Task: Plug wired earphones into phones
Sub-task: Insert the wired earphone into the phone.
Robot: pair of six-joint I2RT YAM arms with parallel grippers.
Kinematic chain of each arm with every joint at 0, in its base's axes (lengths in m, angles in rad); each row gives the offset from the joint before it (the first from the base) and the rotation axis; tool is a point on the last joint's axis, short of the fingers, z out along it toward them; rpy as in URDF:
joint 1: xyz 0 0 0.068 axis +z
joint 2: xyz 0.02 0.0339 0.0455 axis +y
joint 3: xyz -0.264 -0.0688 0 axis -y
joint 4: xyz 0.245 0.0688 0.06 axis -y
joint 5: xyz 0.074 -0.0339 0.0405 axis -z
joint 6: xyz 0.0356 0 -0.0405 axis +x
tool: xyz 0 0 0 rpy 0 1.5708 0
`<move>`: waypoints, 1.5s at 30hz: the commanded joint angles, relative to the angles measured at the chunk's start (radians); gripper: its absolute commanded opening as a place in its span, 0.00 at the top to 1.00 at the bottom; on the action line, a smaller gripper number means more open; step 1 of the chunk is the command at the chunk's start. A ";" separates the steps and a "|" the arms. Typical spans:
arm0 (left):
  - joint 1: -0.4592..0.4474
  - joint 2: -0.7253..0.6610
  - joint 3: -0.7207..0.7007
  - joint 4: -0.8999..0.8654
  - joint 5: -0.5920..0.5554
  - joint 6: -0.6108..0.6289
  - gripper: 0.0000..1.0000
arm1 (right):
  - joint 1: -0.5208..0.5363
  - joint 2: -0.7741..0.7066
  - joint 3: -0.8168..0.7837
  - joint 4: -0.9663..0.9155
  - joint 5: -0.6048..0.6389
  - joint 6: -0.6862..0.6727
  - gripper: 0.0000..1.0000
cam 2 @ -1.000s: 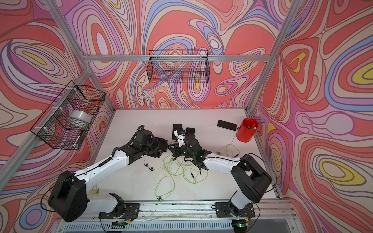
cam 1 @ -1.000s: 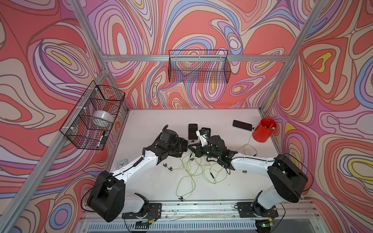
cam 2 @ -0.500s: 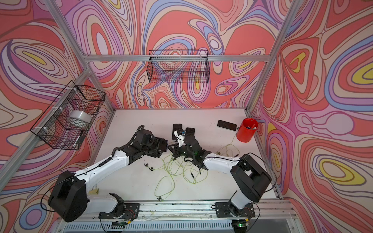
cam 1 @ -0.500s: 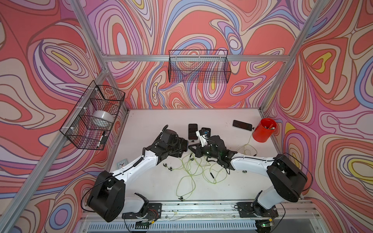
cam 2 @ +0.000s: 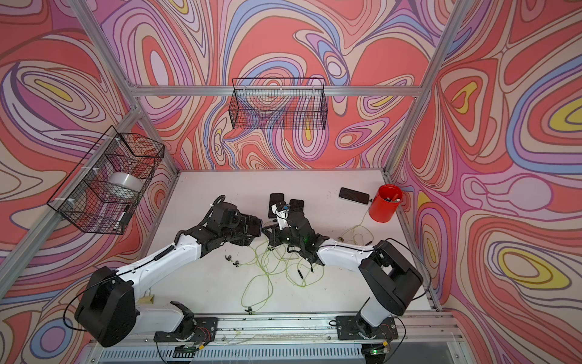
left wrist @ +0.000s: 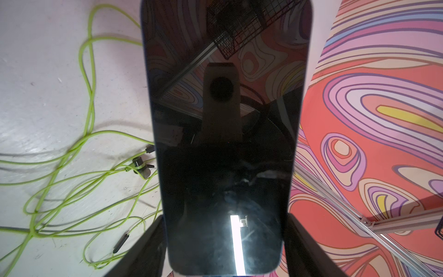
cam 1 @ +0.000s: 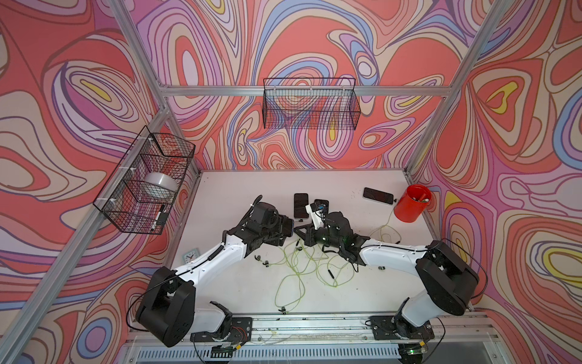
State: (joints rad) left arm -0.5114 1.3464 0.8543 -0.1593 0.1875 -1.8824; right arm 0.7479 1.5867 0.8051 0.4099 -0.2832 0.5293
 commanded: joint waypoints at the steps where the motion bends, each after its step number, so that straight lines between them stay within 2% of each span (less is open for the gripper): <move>1: 0.000 -0.019 -0.005 0.050 0.006 -0.015 1.00 | 0.008 0.019 0.006 -0.011 0.015 0.004 1.00; 25: -0.001 -0.024 0.007 0.031 0.011 -0.001 1.00 | 0.008 0.071 0.061 -0.056 0.021 0.020 1.00; 45: -0.003 -0.022 0.019 0.025 0.019 0.012 1.00 | 0.008 0.119 0.138 -0.208 0.009 0.003 1.00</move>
State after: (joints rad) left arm -0.5018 1.3464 0.8524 -0.1860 0.1406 -1.8748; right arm 0.7494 1.6718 0.9237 0.2771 -0.2932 0.5438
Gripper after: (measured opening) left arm 0.705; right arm 0.079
